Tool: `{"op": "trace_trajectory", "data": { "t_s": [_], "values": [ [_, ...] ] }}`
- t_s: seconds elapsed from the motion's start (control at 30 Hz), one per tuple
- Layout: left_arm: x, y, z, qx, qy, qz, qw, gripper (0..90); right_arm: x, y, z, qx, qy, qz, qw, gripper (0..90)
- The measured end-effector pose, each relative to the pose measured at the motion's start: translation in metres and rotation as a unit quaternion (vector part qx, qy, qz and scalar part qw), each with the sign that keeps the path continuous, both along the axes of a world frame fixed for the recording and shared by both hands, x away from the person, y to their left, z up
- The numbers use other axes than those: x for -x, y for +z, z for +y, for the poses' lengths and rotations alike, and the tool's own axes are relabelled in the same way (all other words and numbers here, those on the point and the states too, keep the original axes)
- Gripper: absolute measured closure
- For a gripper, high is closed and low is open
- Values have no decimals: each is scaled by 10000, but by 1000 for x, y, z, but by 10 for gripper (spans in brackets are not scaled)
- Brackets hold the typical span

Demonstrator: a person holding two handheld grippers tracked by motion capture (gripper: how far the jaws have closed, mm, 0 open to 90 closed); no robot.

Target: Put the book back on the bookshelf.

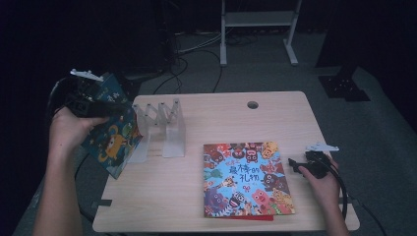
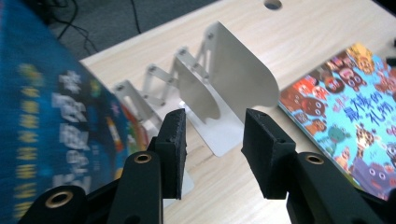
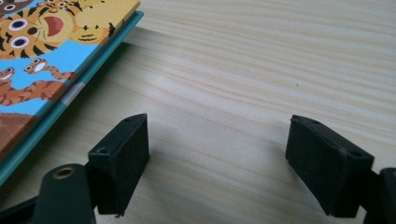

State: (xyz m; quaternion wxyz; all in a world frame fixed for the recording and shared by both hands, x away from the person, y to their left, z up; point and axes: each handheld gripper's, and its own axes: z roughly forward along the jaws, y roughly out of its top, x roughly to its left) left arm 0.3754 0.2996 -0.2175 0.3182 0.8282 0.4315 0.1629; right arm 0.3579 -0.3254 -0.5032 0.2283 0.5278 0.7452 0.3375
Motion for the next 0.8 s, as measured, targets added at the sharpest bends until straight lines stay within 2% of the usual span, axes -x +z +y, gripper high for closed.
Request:
{"op": "trace_trajectory", "data": {
  "t_s": [0.3,0.43,0.5,0.57,0.6,0.7,0.8],
  "values": [
    [12,-27,-24,-105,-336,49,9994,559,0,0,0,4,41,-1,10000,208],
    [17,-44,-35,-118,-471,152,9987,555,0,0,0,3,20,0,10000,209],
    [18,-55,-41,-189,-530,200,9982,554,0,0,0,-1,13,3,10000,214],
    [19,-60,-43,-186,-538,218,9981,543,0,0,0,-7,2,-13,10000,234],
    [20,-69,-48,-191,-585,245,9978,537,1,1,-1,-18,5,-33,10000,295],
    [22,-84,-55,-305,-662,245,9970,525,2,3,-1,-13,66,14,10000,350],
    [23,-99,-61,-297,-749,258,9964,510,4,5,-1,-17,71,83,9999,379]
  ]
}}
